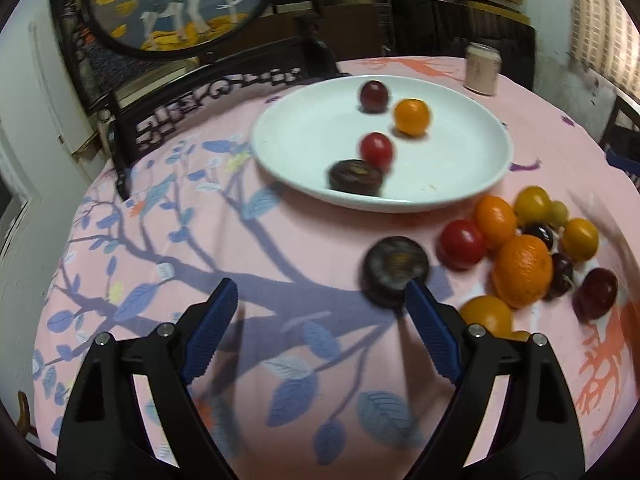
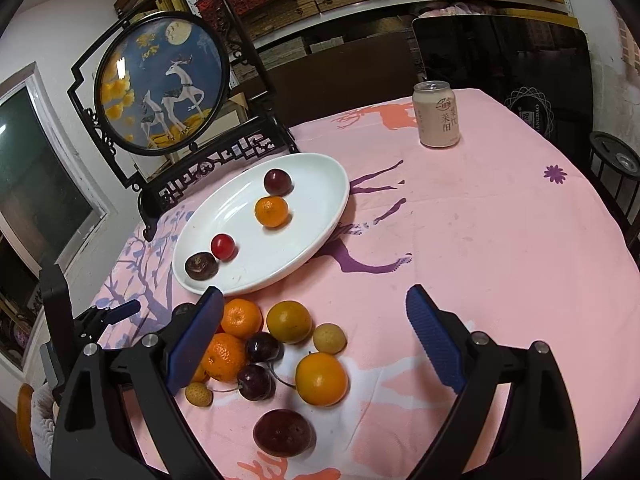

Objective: Organize fruits
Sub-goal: 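Grasp a second dark brown mangosteen with the left tool, then grasp a dark red plum with the right tool while the left tool carries the mangosteen toward the plate, then set the mangosteen and plum on the white plate and open both tools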

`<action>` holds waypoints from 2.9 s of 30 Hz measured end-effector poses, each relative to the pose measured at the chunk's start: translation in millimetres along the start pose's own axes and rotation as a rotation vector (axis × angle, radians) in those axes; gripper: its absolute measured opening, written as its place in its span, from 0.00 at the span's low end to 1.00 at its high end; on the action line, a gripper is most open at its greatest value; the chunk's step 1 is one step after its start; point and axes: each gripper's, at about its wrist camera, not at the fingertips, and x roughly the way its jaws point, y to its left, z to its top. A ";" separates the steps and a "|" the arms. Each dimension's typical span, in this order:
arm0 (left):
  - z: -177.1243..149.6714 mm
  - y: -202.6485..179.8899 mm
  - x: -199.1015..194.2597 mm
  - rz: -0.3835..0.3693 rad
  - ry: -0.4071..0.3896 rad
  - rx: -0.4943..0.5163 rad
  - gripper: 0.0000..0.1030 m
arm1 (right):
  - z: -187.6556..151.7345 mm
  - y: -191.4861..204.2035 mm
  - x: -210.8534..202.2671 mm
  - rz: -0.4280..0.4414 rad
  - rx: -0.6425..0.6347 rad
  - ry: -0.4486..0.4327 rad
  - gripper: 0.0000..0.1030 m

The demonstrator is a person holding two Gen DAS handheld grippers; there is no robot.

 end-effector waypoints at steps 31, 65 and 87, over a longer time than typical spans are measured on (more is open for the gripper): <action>8.2 2.7 21.7 -0.033 0.012 0.009 0.62 | -14.7 15.7 3.2 0.003 -0.092 0.049 0.90; 6.4 -3.9 18.2 -0.066 0.023 0.005 0.40 | -91.2 46.3 13.9 -0.035 -0.342 0.205 0.37; 94.7 24.8 38.0 -0.022 -0.024 -0.180 0.42 | 35.0 69.5 88.4 0.012 -0.215 0.118 0.38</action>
